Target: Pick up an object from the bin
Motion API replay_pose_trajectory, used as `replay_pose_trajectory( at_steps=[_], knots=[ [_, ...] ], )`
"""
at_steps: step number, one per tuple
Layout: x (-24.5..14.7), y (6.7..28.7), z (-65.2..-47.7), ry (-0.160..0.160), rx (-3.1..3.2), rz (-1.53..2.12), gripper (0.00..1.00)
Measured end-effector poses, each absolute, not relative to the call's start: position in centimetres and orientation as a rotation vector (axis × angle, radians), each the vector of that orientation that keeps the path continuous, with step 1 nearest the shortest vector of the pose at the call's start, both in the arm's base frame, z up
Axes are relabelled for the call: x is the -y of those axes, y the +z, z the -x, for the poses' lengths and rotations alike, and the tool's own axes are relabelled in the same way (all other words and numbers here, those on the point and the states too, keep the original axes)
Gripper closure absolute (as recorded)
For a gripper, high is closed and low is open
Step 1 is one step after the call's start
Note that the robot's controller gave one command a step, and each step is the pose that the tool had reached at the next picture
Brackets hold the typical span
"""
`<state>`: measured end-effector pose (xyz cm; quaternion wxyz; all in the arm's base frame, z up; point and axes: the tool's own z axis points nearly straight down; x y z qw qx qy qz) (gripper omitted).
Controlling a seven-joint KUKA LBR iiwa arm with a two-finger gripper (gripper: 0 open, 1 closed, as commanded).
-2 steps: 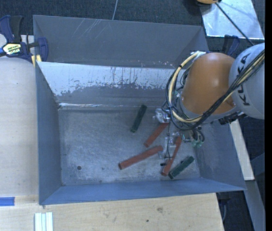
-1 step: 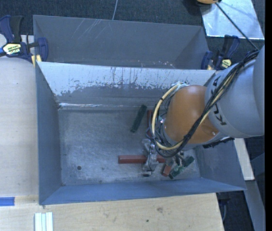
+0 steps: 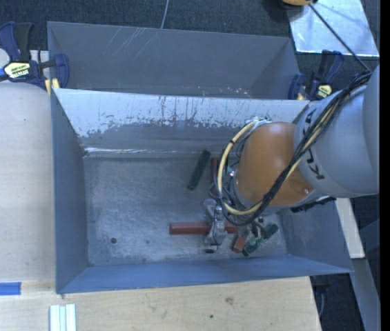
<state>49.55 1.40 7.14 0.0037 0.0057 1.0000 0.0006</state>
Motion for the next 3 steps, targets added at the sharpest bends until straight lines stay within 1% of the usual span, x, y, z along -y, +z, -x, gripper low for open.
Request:
replay_pose_trajectory(
  at_steps=[1,2,3],
  knots=[
    [-2.0,7.1,-51.8,-0.001,-3.143,0.093,1.00],
    [-2.1,7.3,-52.3,-0.001,-3.142,0.125,1.00],
    [-2.1,12.7,-52.2,-0.001,-3.138,0.126,1.00]
  ],
)
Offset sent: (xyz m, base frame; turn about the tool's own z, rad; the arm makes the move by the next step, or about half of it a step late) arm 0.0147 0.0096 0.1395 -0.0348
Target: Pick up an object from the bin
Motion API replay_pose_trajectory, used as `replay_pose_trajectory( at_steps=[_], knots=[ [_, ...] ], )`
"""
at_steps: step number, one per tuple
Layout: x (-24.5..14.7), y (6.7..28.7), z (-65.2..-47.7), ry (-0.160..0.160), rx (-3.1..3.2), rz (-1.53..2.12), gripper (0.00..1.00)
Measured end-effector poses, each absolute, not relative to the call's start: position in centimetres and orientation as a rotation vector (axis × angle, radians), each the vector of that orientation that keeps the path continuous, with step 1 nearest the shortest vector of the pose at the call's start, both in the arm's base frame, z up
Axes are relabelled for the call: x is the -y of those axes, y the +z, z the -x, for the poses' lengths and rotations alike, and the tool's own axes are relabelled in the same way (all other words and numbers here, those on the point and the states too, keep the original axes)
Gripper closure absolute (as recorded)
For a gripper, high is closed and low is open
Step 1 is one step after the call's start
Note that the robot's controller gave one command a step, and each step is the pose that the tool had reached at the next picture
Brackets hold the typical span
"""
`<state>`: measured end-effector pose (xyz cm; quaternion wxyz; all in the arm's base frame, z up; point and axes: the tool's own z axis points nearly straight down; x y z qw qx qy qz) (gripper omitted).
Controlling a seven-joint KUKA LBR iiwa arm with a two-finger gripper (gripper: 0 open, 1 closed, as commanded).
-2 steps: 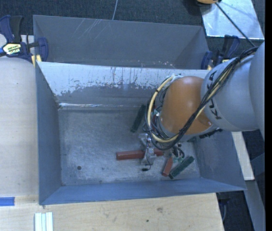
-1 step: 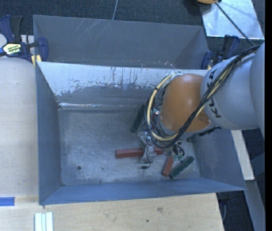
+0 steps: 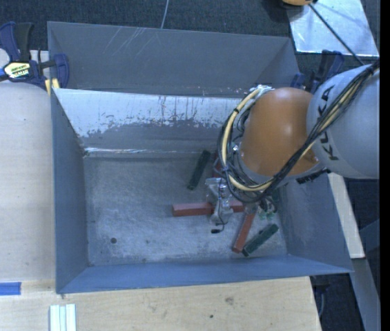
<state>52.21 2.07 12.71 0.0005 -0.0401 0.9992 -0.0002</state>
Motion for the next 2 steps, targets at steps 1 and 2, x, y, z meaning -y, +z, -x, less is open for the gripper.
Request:
replay_pose_trajectory(
  at_steps=[1,2],
  knots=[
    [-2.4,16.6,-53.0,-0.001,-3.129,0.259,1.00],
    [0.3,22.6,-50.7,0.000,-3.135,0.146,1.00]
  ],
)
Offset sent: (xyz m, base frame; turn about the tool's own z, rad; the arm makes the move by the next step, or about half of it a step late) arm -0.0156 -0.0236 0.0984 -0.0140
